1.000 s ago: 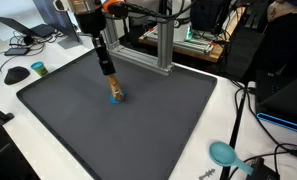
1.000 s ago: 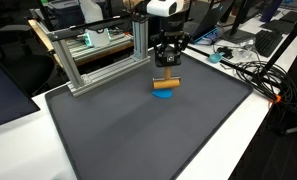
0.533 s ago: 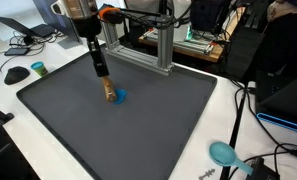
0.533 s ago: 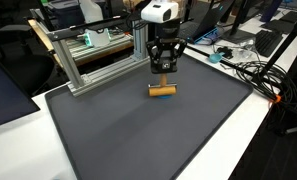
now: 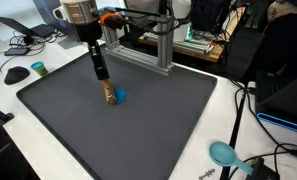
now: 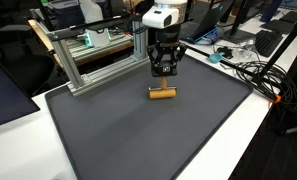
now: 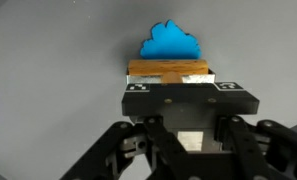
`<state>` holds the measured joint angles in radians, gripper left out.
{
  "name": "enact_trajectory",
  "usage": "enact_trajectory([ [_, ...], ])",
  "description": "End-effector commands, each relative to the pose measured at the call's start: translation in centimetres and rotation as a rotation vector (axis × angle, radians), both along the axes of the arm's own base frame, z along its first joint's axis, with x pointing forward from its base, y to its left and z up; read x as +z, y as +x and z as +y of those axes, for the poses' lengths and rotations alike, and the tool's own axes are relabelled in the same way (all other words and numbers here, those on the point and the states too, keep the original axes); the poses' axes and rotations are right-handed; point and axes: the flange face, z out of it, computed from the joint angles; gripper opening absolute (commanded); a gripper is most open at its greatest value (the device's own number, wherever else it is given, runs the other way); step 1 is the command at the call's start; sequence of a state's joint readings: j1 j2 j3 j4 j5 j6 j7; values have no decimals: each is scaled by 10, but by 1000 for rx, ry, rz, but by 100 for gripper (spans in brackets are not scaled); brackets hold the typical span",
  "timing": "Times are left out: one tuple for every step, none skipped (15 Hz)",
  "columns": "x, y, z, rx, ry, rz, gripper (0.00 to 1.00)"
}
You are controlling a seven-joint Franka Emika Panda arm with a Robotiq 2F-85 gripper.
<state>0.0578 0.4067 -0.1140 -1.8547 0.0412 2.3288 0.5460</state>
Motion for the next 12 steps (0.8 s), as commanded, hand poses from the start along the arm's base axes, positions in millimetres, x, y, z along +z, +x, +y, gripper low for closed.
enact_trajectory([
  [5, 4, 5, -7, -15, -20, 22],
  [5, 5, 6, -9, -21, -19, 22],
  [5, 5, 7, -6, -23, -16, 22],
  [3, 4, 9, -2, -25, -7, 22],
  [2, 4, 11, 4, -23, 2, 22],
  [0, 4, 12, 7, -23, 9, 22],
  [-2, 4, 14, 14, -15, 21, 22],
  [-3, 3, 15, 15, -10, 29, 22],
  [-5, 3, 15, 17, -5, 36, 22],
  [-6, 3, 16, 21, 3, 43, 22],
  [-8, 2, 16, 22, 9, 49, 22],
  [-9, 2, 17, 23, 17, 54, 22],
])
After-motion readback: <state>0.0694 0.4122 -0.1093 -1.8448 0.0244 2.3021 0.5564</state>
